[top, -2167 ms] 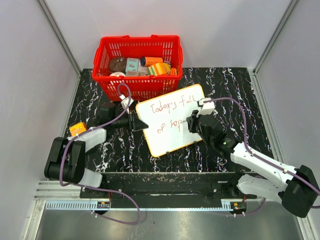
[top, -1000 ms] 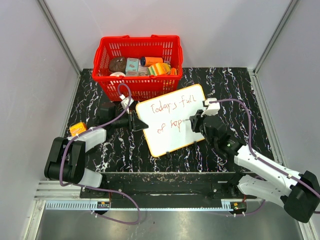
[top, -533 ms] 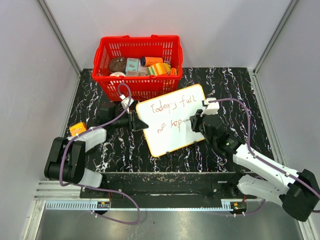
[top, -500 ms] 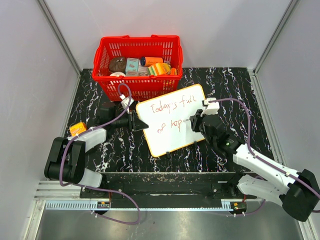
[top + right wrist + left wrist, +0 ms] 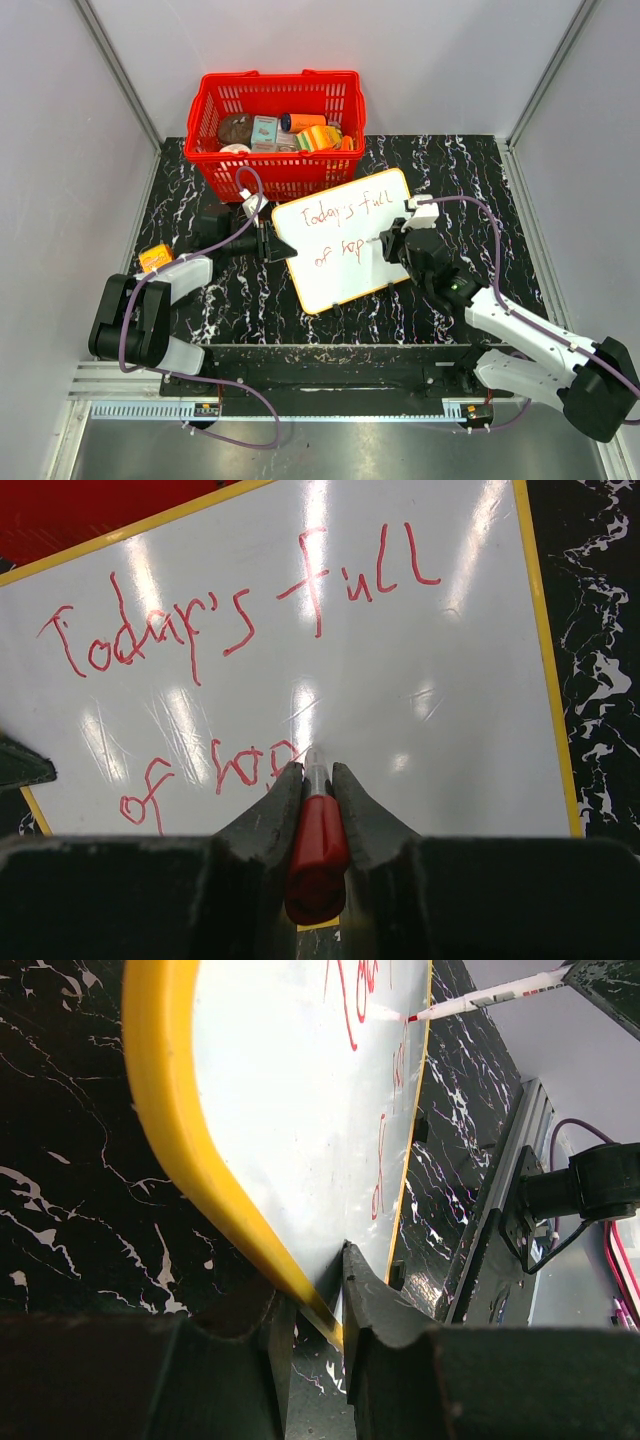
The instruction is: Write a sentence on the whiteboard
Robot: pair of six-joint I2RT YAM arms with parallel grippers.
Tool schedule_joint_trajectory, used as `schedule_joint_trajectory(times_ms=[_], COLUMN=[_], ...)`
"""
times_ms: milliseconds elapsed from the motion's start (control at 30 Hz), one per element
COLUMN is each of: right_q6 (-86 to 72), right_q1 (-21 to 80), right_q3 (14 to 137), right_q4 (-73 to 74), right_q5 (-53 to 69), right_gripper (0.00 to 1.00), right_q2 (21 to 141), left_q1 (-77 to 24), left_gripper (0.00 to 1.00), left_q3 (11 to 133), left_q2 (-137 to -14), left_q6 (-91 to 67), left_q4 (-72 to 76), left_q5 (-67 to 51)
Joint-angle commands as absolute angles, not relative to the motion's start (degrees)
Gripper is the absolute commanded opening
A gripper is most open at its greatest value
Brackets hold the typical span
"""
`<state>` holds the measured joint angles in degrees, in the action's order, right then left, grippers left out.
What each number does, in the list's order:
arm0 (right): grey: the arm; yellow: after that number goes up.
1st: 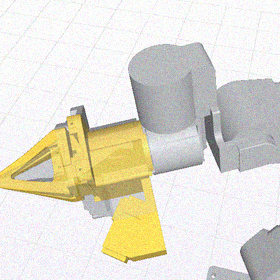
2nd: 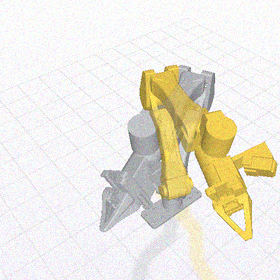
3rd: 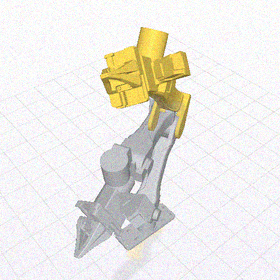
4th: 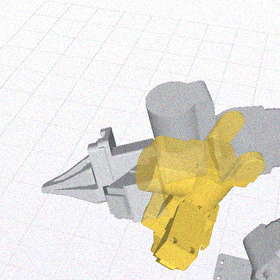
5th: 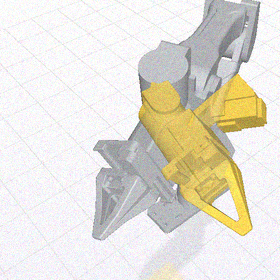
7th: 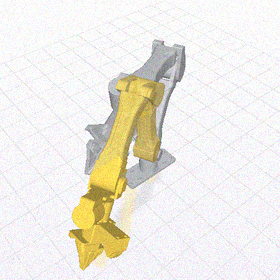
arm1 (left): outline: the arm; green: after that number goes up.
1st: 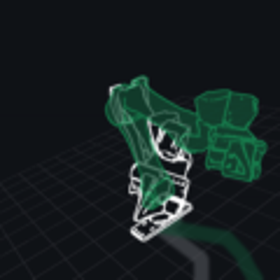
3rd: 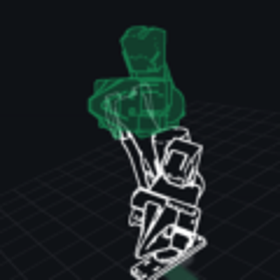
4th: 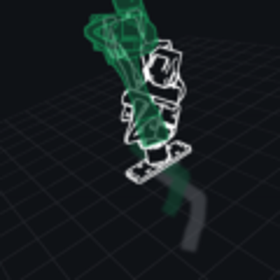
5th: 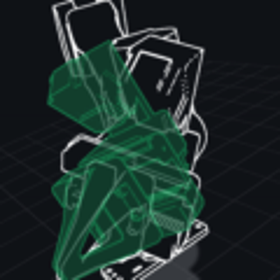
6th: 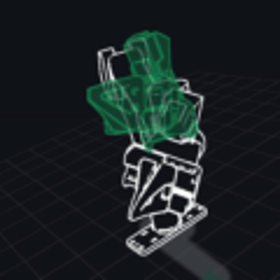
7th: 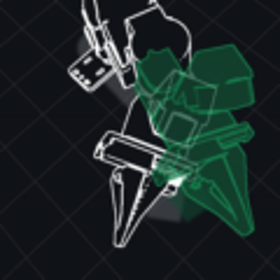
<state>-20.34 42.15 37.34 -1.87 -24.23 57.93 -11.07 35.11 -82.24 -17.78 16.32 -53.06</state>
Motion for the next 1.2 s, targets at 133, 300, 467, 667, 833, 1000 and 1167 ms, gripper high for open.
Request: schedule_joint_trajectory(times_ms=[133,300,467,667,833,1000,1167], right_q6=[-19.8,-20.0,-20.0,-19.7,-19.6,-19.8,-20.1], right_q1=[40.4,39.8,39.5,39.4,39.4,39.3,39.3], right_q3=[38.0,38.5,39.5,40.9,41.4,41.5,41.5], right_q4=[-2.6,-2.4,-2.4,-3.1,-3.7,-4.0,-4.1], right_q5=[-25.9,-26.4,-26.8,-26.4,-25.2,-24.1,-22.9], right_gripper=[0.0,0.0,0.0,0.0,0.0,0.0,0.0], right_q2=[58.5,58.7,59.3,60.3,60.9,60.9,60.4], left_q1=[-12.7,-12.7,-12.7,-12.7,-12.7,-12.7,-12.7], left_gripper=[0.0,0.0,0.0,0.0,0.0,0.0,0.0], left_q3=[35.1,35.1,35.2,35.2,35.2,35.2,35.2], left_q2=[-84.0,-84.2,-84.4,-84.3,-84.3,-84.3,-84.3], left_q6=[-10.6,-10.5,-10.6,-10.6,-10.6,-10.5,-10.5], left_q4=[14.4,14.4,14.3,14.2,14.2,14.3,14.2], left_q5=[-48.1,-48.0,-48.1,-48.1,-48.2,-48.0,-48.1])
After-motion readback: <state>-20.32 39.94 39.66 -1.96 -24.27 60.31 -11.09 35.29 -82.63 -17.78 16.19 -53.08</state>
